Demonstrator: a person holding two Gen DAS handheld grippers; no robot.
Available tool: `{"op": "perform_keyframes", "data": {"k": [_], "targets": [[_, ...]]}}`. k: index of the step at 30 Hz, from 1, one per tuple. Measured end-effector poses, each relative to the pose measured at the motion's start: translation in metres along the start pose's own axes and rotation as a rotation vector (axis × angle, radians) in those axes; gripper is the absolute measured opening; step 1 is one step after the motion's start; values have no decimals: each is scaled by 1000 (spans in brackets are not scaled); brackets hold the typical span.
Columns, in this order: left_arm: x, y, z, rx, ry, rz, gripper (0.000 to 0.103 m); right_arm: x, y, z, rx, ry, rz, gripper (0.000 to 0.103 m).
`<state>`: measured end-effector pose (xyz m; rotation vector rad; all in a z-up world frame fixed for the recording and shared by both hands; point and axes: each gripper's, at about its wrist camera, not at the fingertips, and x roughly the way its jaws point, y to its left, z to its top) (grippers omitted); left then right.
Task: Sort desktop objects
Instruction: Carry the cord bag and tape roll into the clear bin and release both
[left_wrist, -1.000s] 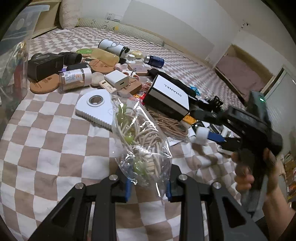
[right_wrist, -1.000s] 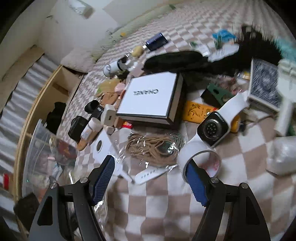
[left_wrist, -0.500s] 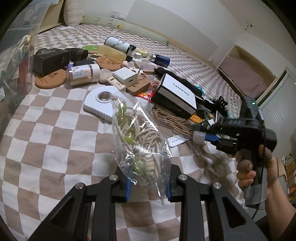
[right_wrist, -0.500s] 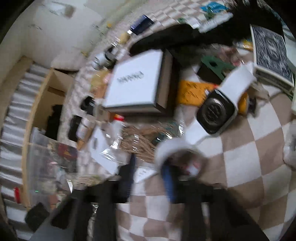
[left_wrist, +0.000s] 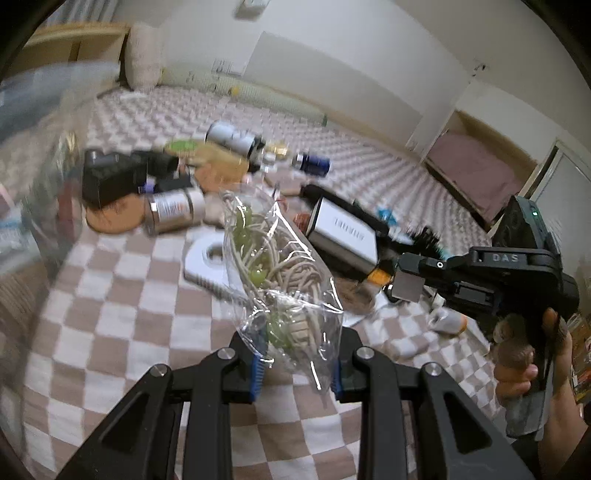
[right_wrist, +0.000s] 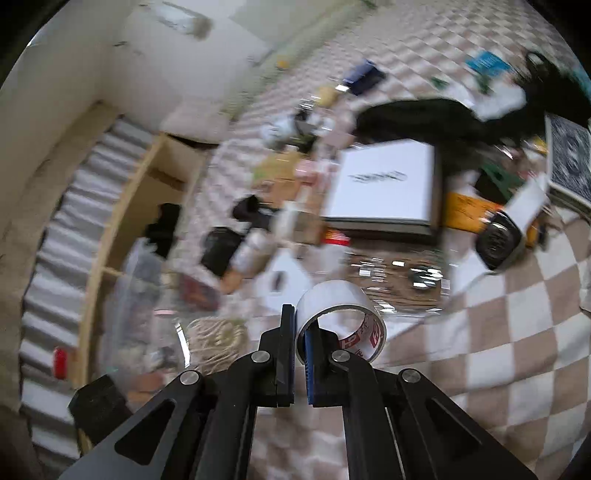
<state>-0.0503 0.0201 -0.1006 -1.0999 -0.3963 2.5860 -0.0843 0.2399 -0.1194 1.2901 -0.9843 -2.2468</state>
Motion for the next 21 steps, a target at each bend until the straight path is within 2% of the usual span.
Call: {"op": "perform_keyframes", "data": {"k": [5, 11, 15, 21], "targets": [[-42, -7, 22, 61, -89, 14, 27, -15, 43, -5, -86, -23, 38, 6], [-89, -7, 47, 97, -156, 78, 27, -17, 85, -6, -198, -6, 19, 6], [-126, 2, 60, 97, -227, 165, 27, -9, 118, -6, -270, 19, 32, 6], [-176, 27, 77, 75, -325, 309, 27, 14, 192, -9, -410, 51, 82, 6]]}}
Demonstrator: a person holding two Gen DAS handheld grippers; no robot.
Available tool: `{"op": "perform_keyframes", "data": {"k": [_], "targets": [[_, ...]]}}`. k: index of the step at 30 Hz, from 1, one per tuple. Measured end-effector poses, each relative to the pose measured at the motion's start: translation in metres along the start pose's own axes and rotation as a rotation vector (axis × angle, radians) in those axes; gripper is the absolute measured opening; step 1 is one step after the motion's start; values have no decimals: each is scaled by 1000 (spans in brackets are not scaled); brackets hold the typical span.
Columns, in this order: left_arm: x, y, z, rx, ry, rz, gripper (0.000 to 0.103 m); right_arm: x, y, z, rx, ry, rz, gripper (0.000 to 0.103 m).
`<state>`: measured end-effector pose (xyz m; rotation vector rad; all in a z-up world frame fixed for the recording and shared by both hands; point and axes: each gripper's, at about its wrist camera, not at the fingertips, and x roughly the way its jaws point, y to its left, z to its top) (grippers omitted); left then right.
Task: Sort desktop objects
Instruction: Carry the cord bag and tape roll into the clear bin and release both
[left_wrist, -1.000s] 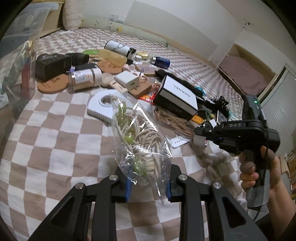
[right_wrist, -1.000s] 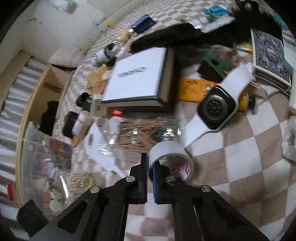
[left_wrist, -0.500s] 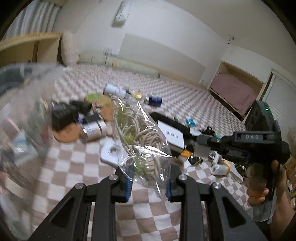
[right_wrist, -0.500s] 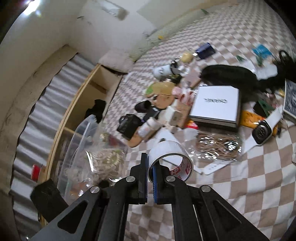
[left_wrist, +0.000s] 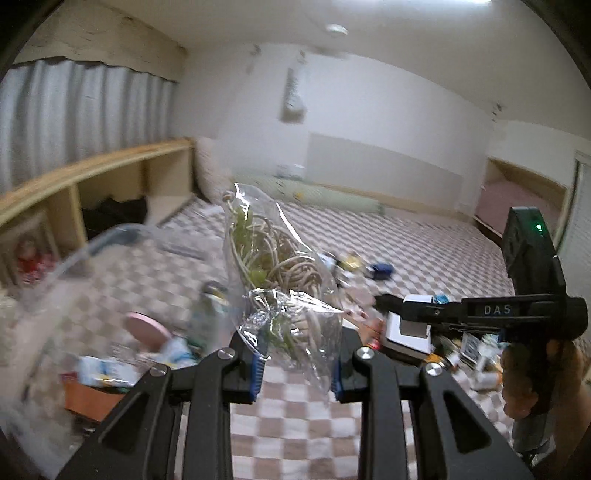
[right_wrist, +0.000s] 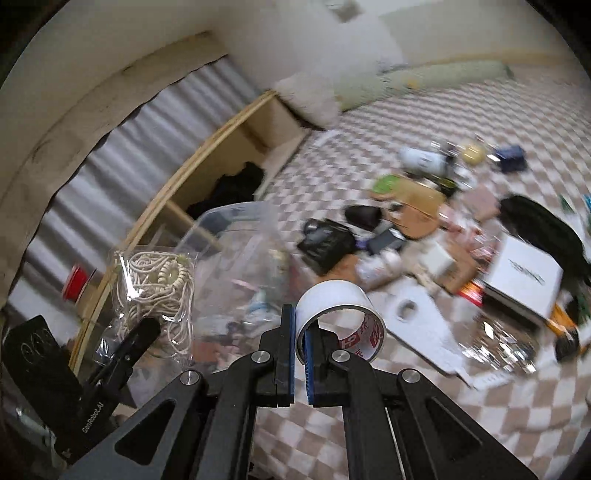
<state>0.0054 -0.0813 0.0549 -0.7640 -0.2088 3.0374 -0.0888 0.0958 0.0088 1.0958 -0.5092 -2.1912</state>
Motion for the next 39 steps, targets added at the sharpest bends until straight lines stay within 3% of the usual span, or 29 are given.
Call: {"op": "perform_keyframes", "data": {"k": [8, 17, 25, 34, 37, 39], "targets": [[-26, 65, 7, -30, -40, 208, 27, 64, 94, 19, -172, 74, 87, 5], [-27, 127, -12, -83, 36, 368, 27, 143, 130, 9, -182, 218, 98, 5], [-6, 143, -29, -111, 146, 353, 27, 186, 147, -6, -160, 357, 77, 5], [8, 143, -37, -85, 206, 373, 29, 185, 155, -14, -216, 393, -22, 5], [6, 143, -35, -84, 194, 378, 41, 187, 150, -15, -212, 389, -53, 5], [4, 142, -34, -88, 182, 382, 64, 184, 145, -15, -197, 380, -52, 6]]}}
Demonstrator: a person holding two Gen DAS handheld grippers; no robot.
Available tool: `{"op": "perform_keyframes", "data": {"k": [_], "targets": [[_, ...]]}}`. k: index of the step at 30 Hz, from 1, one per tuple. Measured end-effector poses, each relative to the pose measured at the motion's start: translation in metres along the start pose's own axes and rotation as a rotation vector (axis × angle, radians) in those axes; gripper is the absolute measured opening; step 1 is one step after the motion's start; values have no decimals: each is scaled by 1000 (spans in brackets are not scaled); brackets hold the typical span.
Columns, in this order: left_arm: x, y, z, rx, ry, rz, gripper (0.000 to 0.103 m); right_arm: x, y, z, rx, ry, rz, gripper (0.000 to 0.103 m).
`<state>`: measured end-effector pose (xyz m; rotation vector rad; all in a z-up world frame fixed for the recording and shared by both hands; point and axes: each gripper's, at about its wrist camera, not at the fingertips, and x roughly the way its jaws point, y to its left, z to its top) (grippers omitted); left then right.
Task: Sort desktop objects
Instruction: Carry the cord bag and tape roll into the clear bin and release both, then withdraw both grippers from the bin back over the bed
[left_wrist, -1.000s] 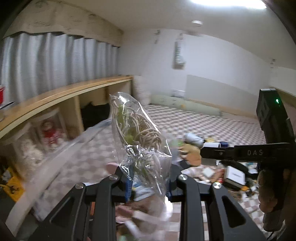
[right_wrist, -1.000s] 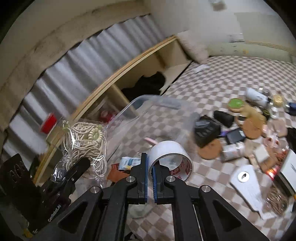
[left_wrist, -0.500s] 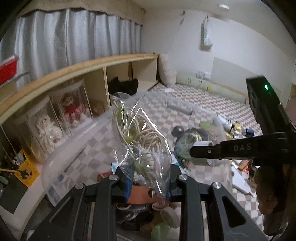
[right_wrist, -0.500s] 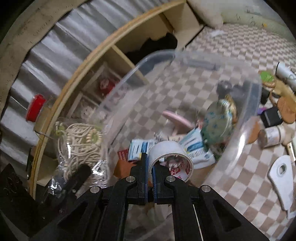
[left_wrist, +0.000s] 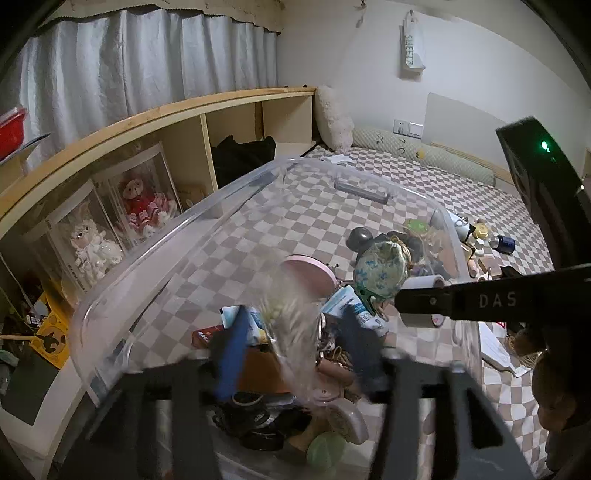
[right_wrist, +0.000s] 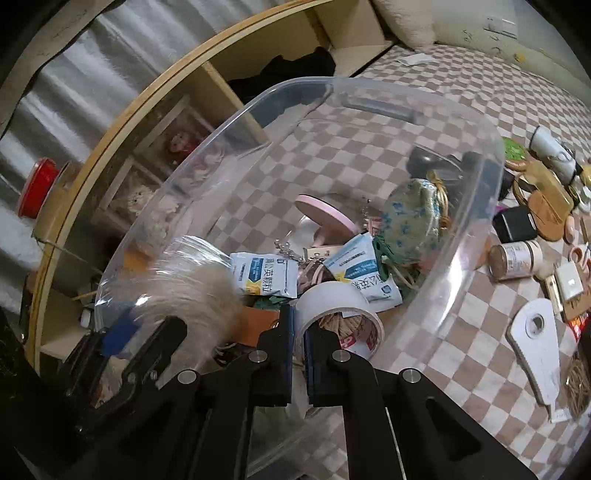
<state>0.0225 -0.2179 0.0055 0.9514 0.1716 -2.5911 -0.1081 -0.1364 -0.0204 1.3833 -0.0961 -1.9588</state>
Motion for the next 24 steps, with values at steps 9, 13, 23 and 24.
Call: {"op": "perform_keyframes", "data": {"k": [9, 13, 23, 24], "targets": [[-7, 4, 4, -19, -13, 9, 69, -16, -9, -5, 21, -9, 20, 19], [-8, 2, 3, -12, -11, 5, 69, -28, -6, -9, 3, -18, 30, 45], [-18, -1, 4, -13, -46, 10, 94, -57, 8, -11, -21, -68, 46, 85], [-20, -2, 5, -11, -60, 12, 98, -58, 5, -11, -15, -73, 47, 85]]}}
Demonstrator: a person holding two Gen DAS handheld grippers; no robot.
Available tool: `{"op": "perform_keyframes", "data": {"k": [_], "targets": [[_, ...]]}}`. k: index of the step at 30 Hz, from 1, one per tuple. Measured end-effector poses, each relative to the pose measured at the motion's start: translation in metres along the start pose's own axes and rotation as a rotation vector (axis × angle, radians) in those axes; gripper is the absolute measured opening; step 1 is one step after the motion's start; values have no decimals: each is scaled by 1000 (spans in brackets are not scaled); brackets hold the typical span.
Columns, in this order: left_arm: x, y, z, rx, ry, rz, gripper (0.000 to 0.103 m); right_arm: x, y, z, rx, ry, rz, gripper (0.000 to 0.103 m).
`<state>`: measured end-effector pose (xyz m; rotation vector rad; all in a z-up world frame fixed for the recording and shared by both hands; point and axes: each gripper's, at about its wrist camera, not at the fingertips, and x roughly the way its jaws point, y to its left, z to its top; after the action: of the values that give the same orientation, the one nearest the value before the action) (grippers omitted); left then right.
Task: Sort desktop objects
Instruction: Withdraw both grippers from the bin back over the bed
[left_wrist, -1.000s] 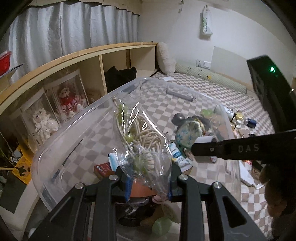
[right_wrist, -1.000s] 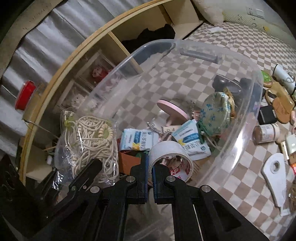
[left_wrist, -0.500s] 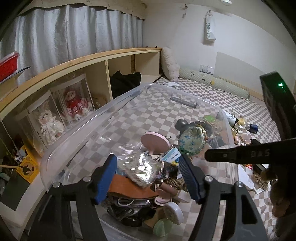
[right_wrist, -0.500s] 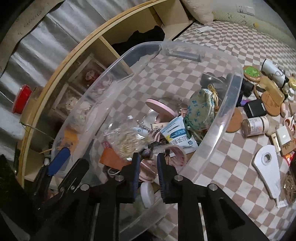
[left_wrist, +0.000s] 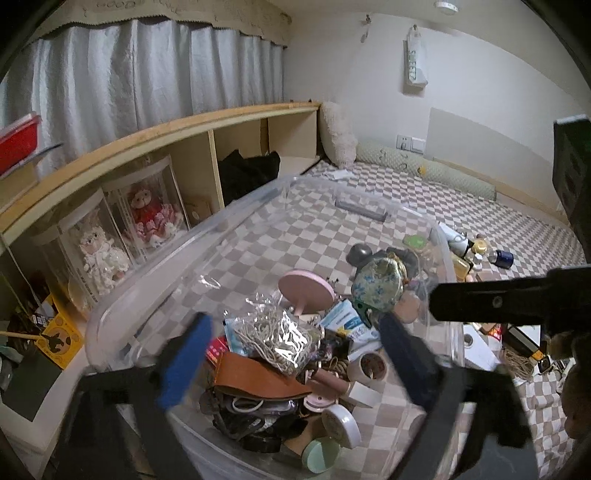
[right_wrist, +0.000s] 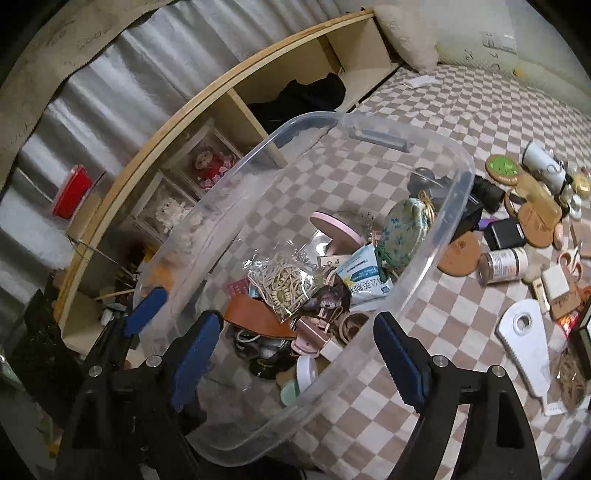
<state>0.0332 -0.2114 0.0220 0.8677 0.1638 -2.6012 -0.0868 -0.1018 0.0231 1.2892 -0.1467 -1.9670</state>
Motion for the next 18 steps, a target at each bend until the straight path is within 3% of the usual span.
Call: {"op": "perform_keyframes", "data": {"k": [4, 9, 10, 12, 18], "targets": [[-8, -7, 2, 19, -38, -1, 99, -16, -15, -5, 8, -45, -44, 85], [-17, -22, 3, 52, -68, -57, 103, -48, -37, -17, 10, -145, -125, 86], [-19, -26, 3, 58, -74, -70, 103, -55, -42, -21, 9, -169, -144, 88], [-22, -33, 4, 72, -82, -84, 103, -70, -52, -27, 10, -224, -186, 103], [-28, -58, 4, 98, -95, -136, 103, -114, -80, -44, 48, -355, -241, 103]]}}
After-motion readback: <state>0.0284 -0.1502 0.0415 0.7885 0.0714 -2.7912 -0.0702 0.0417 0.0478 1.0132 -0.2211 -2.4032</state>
